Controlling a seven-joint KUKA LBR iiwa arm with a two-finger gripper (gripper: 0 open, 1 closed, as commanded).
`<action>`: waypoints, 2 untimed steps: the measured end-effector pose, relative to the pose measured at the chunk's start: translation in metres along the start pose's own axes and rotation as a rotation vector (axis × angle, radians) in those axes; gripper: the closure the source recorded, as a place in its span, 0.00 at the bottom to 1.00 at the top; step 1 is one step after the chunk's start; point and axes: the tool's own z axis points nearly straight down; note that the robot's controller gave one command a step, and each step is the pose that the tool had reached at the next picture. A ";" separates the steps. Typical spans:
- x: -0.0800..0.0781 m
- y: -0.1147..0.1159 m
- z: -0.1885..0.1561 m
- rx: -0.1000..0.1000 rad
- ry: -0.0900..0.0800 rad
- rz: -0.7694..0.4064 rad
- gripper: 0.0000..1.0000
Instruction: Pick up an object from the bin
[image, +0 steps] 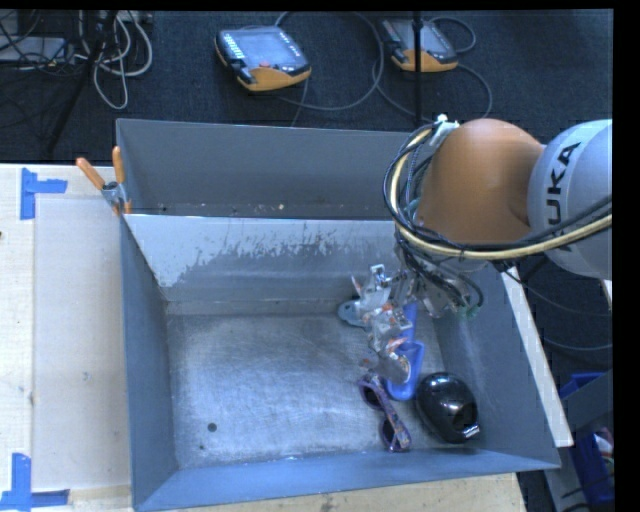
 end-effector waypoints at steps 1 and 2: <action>0.000 0.000 0.000 0.000 0.000 0.000 1.00; 0.000 0.000 0.000 0.000 0.000 0.001 1.00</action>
Offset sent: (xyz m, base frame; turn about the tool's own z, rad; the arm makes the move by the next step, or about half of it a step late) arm 0.0000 0.0000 0.0000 0.0000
